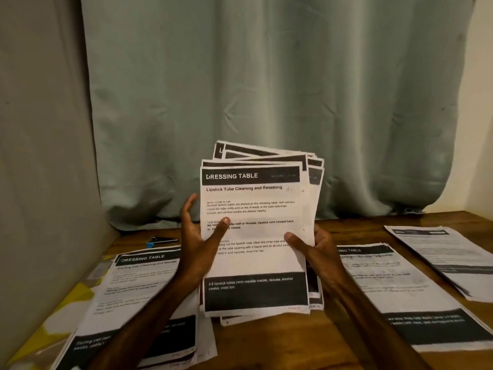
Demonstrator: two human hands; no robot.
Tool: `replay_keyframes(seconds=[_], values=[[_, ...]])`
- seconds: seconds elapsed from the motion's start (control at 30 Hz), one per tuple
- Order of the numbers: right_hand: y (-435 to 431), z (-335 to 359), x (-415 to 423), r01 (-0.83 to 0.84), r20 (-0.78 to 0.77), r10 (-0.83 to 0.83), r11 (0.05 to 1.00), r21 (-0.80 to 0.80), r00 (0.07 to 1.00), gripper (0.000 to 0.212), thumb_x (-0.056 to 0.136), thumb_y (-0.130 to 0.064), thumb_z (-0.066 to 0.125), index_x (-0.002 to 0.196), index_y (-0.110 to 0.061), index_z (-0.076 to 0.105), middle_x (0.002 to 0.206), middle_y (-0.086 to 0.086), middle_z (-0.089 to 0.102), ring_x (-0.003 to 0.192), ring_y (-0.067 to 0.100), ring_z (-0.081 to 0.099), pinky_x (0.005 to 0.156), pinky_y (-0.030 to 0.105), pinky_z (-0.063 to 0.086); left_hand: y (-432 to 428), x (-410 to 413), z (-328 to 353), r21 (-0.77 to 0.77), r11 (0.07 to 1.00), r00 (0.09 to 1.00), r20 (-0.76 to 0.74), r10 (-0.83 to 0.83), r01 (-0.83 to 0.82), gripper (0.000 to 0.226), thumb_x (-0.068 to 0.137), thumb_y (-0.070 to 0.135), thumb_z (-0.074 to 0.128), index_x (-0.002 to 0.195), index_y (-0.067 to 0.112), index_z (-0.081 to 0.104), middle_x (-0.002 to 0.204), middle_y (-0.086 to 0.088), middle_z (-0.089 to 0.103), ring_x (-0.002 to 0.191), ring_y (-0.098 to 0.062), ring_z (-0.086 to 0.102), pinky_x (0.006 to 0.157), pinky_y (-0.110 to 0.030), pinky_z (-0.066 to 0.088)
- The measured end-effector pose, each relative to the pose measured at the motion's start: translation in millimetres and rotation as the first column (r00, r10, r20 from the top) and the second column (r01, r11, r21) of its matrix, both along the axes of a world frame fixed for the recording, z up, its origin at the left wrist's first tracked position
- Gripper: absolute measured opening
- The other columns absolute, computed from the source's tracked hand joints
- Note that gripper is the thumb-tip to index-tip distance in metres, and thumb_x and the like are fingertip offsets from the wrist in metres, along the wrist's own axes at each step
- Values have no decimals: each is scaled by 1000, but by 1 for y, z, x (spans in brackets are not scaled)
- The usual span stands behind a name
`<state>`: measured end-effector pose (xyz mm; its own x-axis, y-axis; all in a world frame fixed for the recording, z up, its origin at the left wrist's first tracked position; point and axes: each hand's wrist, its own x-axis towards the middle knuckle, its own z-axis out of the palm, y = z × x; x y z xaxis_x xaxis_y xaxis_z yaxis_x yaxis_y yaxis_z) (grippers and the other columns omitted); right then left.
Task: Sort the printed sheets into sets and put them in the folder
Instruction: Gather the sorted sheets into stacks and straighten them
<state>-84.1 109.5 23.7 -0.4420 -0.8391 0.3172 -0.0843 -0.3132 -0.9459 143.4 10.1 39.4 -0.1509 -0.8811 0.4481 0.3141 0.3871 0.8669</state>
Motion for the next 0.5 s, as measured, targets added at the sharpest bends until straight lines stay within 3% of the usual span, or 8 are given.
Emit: replay_keyframes(seconds=[0.07, 0.17, 0.27, 0.37, 0.5], values=[[8, 18, -5, 10, -26, -11, 999, -35, 1000, 27, 88, -14, 74, 112, -23, 65, 98, -9, 79, 88, 13, 76, 64, 25, 61, 8, -5, 19, 11, 1000, 1000, 6, 3, -3, 52, 85, 20, 78, 130, 29, 55, 114, -1, 75, 95, -20, 76, 69, -35, 63], [19, 37, -13, 35, -58, -41, 995, -92, 998, 26, 88, -14, 75, 108, -27, 64, 90, -17, 77, 86, 6, 75, 61, 21, 59, 22, -16, 39, 40, 998, 999, -10, -47, 48, 25, 88, 23, 75, 110, 26, 64, 98, 4, 79, 85, -18, 77, 61, -28, 61], [30, 33, -20, 43, -65, -49, 995, -92, 997, 28, 88, -17, 74, 111, -27, 64, 95, -14, 78, 91, 7, 75, 64, 22, 59, 33, -24, 41, 47, 993, 994, 16, -111, 110, 25, 88, 27, 73, 111, 21, 64, 97, 2, 79, 87, -20, 77, 64, -30, 62], [38, 20, -21, 27, -30, -30, 997, -76, 999, 36, 82, -23, 77, 116, -25, 65, 100, -15, 78, 94, 8, 74, 66, 22, 59, 39, -28, 31, 79, 984, 984, 57, -166, 161, 41, 81, 35, 74, 117, 19, 65, 103, -3, 79, 90, -23, 77, 70, -36, 63], [36, 12, -21, 37, 0, -37, 998, -43, 999, 39, 81, -27, 81, 117, -27, 64, 104, -11, 77, 94, 9, 74, 70, 23, 59, 39, -31, 21, 70, 980, 975, 113, -191, 184, 43, 82, 34, 74, 121, 19, 65, 108, -2, 78, 97, -21, 76, 75, -34, 63]])
